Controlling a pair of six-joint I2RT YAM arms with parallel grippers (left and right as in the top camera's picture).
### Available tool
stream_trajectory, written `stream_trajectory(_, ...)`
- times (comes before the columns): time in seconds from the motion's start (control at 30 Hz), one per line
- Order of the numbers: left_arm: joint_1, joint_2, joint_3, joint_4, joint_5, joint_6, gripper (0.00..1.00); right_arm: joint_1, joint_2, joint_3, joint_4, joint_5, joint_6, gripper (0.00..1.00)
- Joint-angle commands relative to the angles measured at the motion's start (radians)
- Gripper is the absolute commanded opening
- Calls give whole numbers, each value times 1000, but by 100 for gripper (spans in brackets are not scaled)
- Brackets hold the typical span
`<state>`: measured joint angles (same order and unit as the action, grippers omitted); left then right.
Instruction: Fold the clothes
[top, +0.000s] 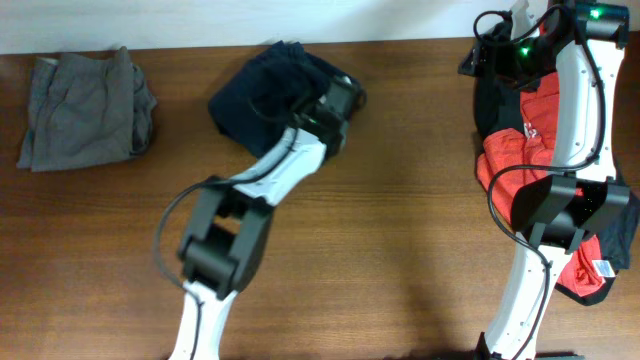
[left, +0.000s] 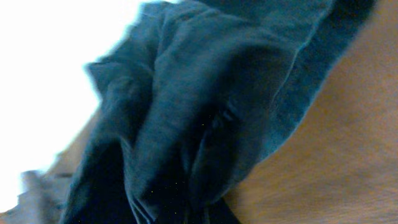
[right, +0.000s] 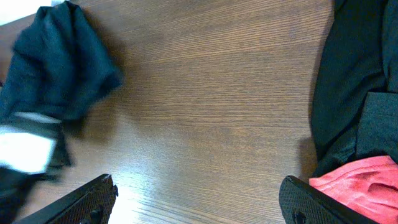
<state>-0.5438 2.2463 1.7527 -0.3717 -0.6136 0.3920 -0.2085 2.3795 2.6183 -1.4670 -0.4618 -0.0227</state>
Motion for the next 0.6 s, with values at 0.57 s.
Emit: stream_trajectory(0.57, 334, -408, 46, 4, -1, 84, 0, 60, -21, 16, -3, 2, 1, 88)
